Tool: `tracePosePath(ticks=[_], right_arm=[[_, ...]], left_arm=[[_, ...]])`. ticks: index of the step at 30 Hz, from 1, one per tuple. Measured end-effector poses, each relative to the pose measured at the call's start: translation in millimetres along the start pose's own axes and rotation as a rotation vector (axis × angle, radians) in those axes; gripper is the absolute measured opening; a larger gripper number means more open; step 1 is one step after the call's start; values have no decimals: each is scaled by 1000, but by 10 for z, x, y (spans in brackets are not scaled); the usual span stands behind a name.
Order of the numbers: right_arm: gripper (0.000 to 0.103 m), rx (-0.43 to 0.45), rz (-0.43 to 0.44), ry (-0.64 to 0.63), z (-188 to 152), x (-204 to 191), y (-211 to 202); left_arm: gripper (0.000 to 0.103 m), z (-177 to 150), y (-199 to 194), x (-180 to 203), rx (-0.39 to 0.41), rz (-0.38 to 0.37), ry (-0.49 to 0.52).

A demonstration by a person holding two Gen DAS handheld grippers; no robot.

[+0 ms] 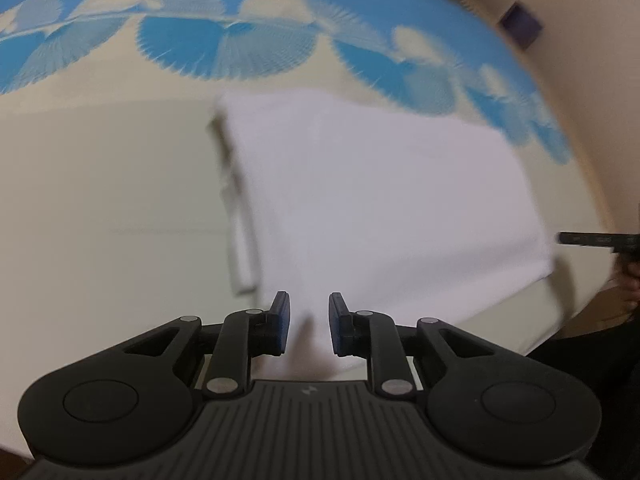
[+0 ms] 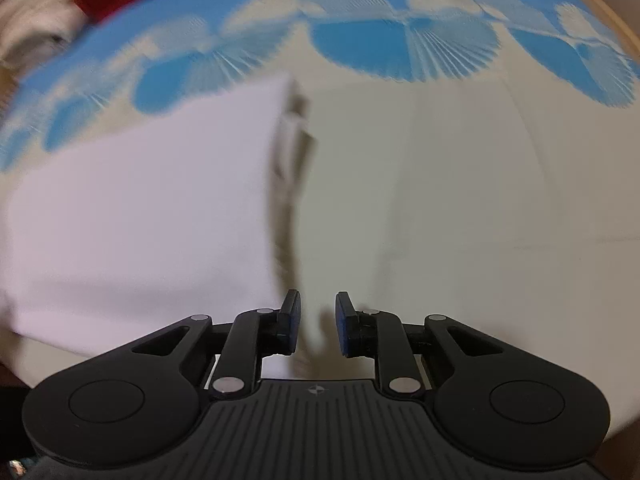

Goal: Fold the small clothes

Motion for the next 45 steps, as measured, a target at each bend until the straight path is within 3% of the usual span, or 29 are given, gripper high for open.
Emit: tracePosePath(ticks=[2,4,6,7,9,14,17,20,22,24,27,28,30,32,35,37,40,42,45], right_arm=[[21,19,55,-28,2,-80,2],[23,-11,59,-81,-39,-192,120],[31,-91,-10,-128,-76,-241,325],[32,-141,-63,-145,-114,-236,422],[35,-155,-92,-131,-116,-213,454],[36,82,-14,-111,92,-339,127],[37,159,10,-110,172,-442,141],[37,176,5,-172,229,-619,274],[37,143,-34,-216,241,-672,398],[37,84,-99,-247,239,-682,586],[51,21,-171,-260,207,-643,774],[52,19,-177,-256,216,-646,789],[52,24,-182,-247,267,-670,770],[51,84,-186,-215,341,-707,680],[52,131,-173,-174,388,-733,614],[52,71,-242,-191,388,-720,785],[55,34,-293,-195,380,-729,914],[55,47,-309,-205,406,-788,889],[54,109,-321,-213,444,-860,738]], left_arm=[[21,81,144,87,-26,-1,29],[21,77,366,66,-96,69,40],[22,53,581,-16,-179,182,27],[29,48,631,-91,-206,225,0],[28,110,531,-194,-160,233,-73],[27,381,225,-212,79,184,-164],[27,556,288,-108,140,164,-176],[27,664,380,-33,191,131,-199],[26,711,478,-31,199,112,-230],[26,773,588,-32,183,141,-234],[26,767,811,-76,97,287,-210],[30,768,874,-94,78,326,-211],[33,806,857,-69,102,370,-215],[30,869,774,56,165,411,-177],[30,968,715,180,241,380,-148],[30,1012,803,154,213,333,-175],[31,999,978,56,119,360,-228],[32,1022,928,38,129,354,-271],[32,1046,749,118,203,399,-236]])
Point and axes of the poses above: each gripper's, at about its wrist camera, not at the fingertips, and y roughly the way its jaws point, x to its right, z to its top, the point moved 1 cm from there along y, roughly the way its jaws point, and after that the axes turned 3 degrees about z, right-handed, at the moved point
